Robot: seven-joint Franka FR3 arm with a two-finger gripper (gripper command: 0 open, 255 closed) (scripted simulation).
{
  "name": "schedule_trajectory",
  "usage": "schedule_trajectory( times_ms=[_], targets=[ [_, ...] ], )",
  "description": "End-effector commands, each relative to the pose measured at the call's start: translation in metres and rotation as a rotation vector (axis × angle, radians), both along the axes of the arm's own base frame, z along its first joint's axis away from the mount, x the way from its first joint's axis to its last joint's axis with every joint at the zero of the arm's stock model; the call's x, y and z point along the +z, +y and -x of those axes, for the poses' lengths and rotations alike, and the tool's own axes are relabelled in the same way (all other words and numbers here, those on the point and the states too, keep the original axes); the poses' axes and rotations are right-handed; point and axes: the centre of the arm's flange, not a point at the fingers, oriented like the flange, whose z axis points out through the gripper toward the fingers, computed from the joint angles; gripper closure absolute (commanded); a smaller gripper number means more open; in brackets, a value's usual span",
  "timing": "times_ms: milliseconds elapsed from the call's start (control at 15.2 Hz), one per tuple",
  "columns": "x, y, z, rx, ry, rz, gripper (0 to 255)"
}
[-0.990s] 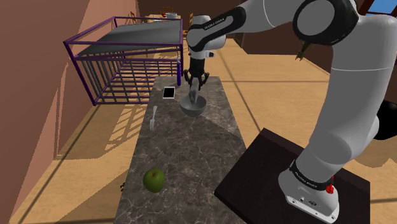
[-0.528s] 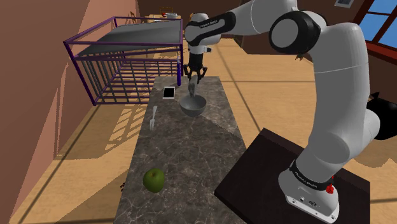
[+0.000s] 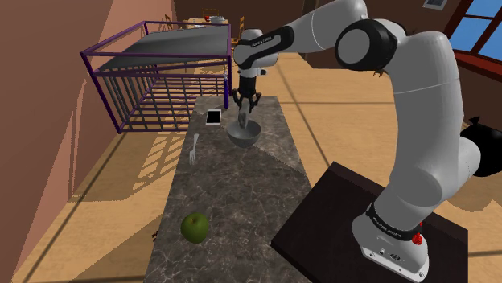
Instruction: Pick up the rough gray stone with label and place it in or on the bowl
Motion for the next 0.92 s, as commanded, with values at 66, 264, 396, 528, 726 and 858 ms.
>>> schedule_trajectory(
  times_ms=[66, 264, 396, 528, 726, 858],
  targets=[
    [-0.015, -0.001, 0.0, 0.0, -0.001, 0.0, 255],
    [-0.03, -0.001, 0.0, 0.0, -0.001, 0.0, 255],
    [-0.039, -0.001, 0.0, 0.0, -0.001, 0.0, 255],
    [-0.039, -0.001, 0.0, 0.0, -0.001, 0.0, 255],
    [-0.039, -0.001, 0.0, 0.0, -0.001, 0.0, 255],
    [-0.039, -0.001, 0.0, 0.0, -0.001, 0.0, 255]
  ],
)
